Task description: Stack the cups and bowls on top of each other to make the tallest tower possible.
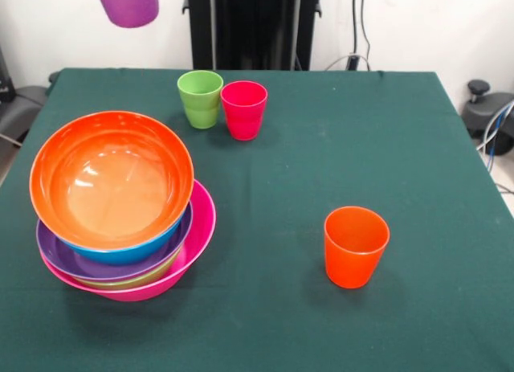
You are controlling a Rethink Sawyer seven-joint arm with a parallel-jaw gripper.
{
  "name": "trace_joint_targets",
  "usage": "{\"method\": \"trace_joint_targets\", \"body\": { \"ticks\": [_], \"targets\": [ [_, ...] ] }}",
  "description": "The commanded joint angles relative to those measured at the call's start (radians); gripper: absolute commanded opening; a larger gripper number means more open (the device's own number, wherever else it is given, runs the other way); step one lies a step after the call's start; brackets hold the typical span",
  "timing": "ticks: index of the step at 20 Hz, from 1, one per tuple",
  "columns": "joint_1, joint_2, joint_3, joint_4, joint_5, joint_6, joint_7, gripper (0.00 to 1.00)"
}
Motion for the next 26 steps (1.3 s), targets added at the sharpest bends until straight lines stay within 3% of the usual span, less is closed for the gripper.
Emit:
{"method": "trace_joint_targets", "body": {
  "ticks": [1,17,26],
  "targets": [
    [0.083,0.149,0.032,-0.272,-0.1,0.236,-0.174,0.0],
    [0.146,0.416,-0.006,-0.456,-0.218,0.125,-0.169,0.0],
    [0.155,0.493,-0.012,-0.498,-0.27,0.079,-0.158,0.0]
  ]
}}
